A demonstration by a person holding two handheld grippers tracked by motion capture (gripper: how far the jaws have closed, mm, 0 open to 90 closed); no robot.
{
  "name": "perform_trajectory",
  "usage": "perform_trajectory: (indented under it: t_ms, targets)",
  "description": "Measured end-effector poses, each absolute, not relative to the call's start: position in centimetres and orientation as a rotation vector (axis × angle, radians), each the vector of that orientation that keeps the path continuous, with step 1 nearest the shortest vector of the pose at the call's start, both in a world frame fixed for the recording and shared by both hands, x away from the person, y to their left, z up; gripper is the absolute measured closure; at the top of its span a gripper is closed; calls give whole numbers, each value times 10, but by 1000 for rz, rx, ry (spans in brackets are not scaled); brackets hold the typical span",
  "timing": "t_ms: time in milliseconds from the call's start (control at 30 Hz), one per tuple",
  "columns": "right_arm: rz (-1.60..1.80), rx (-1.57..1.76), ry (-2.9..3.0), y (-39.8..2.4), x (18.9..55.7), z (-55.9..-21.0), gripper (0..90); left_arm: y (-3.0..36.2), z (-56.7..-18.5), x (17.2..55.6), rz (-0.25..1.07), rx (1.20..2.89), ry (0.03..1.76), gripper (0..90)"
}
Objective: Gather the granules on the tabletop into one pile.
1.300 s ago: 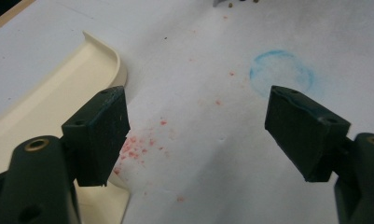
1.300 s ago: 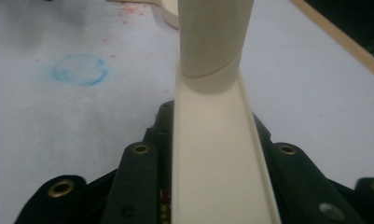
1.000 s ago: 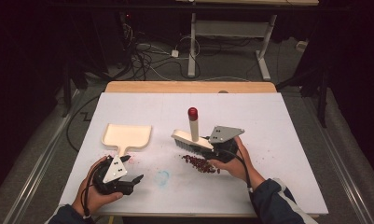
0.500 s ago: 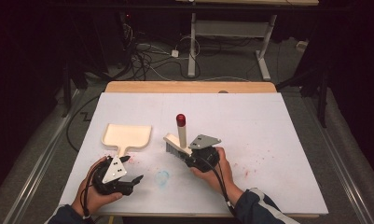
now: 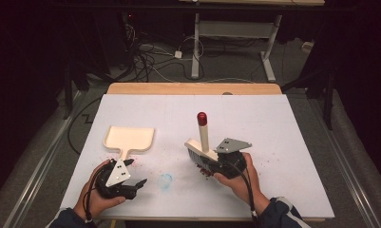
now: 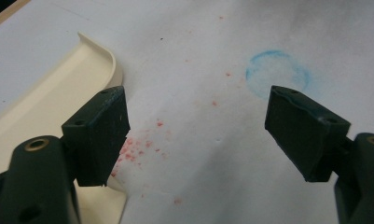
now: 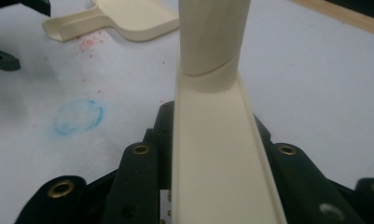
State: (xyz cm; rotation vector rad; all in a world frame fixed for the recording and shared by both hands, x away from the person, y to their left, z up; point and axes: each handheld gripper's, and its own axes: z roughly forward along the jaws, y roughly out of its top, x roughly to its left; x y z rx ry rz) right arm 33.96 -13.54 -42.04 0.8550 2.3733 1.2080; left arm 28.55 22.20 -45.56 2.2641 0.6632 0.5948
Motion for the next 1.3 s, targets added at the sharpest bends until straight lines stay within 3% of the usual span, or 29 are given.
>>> perform_trajectory:
  t_ms: [300, 733, 933, 1300]
  targets:
    - [1254, 765, 2299, -157, 351, -403, 675, 223, -456, 286, 597, 2265, 663, 213]
    - [1348, 435, 2326, -152, 421, -443, 675, 221, -459, 291, 582, 2284, 680, 213]
    - [1369, 322, 2432, -146, 415, -456, 676, 221, -459, 290, 573, 2286, 677, 214]
    - [1356, 161, 2517, -177, 389, -452, 675, 219, -459, 290, 588, 2299, 665, 214]
